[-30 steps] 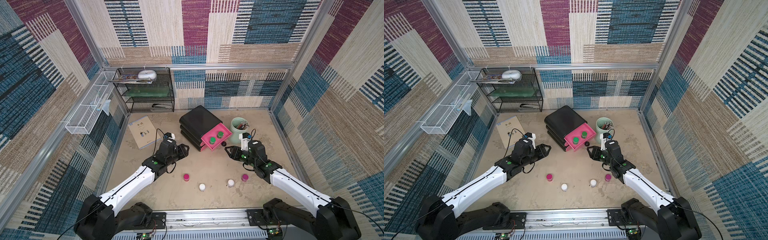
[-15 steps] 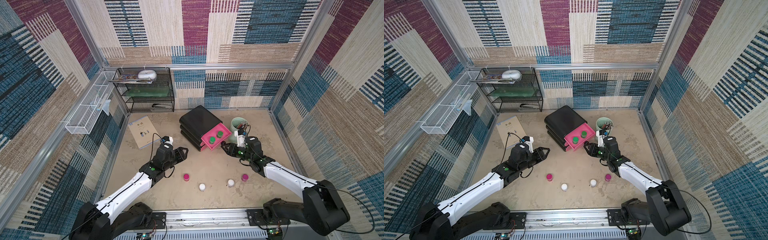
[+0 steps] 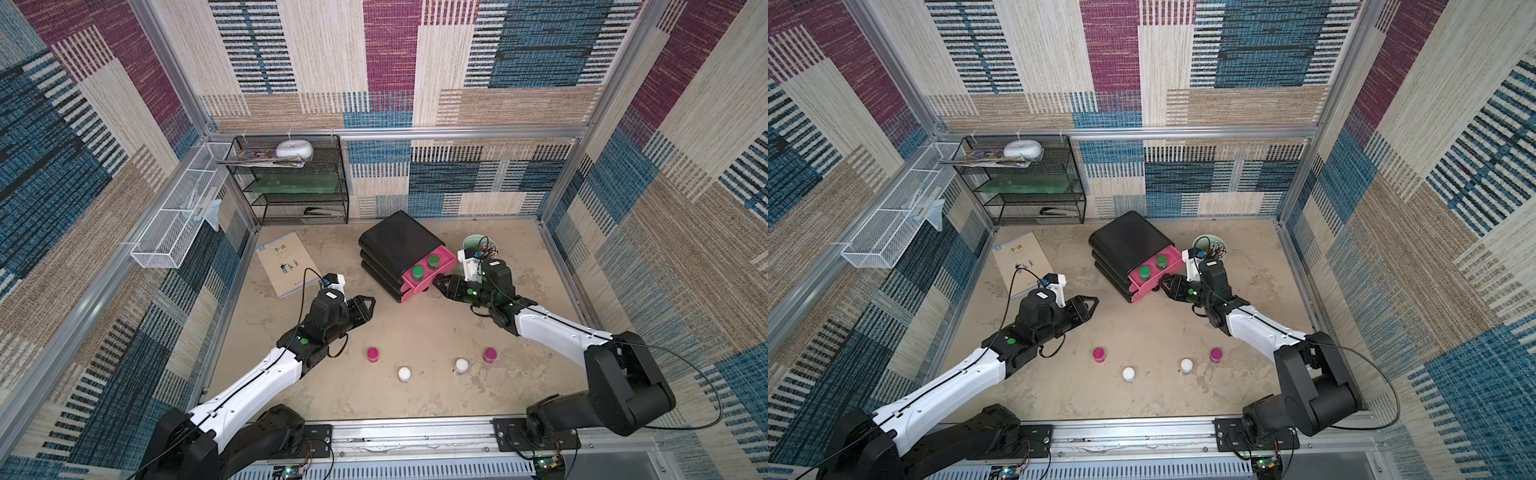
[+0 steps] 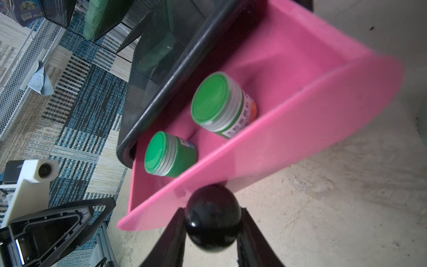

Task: Put the paint cans in the drawer according to color
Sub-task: Close the drawer in the storage box.

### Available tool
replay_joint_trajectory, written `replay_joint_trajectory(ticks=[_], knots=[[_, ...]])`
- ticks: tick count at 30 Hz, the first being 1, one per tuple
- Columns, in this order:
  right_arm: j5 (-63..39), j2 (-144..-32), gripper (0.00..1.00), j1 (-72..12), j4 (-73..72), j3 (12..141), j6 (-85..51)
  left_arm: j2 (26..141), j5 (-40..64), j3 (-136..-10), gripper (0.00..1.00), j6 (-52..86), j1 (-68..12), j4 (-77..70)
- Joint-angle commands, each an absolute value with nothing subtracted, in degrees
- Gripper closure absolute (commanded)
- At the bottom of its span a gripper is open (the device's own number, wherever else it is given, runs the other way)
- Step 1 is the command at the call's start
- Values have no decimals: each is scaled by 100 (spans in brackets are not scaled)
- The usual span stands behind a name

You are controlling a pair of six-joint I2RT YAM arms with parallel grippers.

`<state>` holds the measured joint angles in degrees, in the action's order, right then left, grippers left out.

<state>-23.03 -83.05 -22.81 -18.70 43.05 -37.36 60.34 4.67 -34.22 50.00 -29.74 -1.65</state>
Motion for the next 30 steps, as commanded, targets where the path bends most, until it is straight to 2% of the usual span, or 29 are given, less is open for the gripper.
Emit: replay_joint_trajectory(ticks=[1,21,30], knots=[[-2320,-8500,60,-2287,-2158,4517,-3637,5952,535,-3385,52,4832,-2966,-190],[-2307,-9436,65,-2497,-2375,5376,-3682,5502,536,-3028,57,4793,-2965,-101],[-2095,-9601,63,-2597,-2115,5649,-3525,5402,510,-2951,57,4809,-2970,-64]])
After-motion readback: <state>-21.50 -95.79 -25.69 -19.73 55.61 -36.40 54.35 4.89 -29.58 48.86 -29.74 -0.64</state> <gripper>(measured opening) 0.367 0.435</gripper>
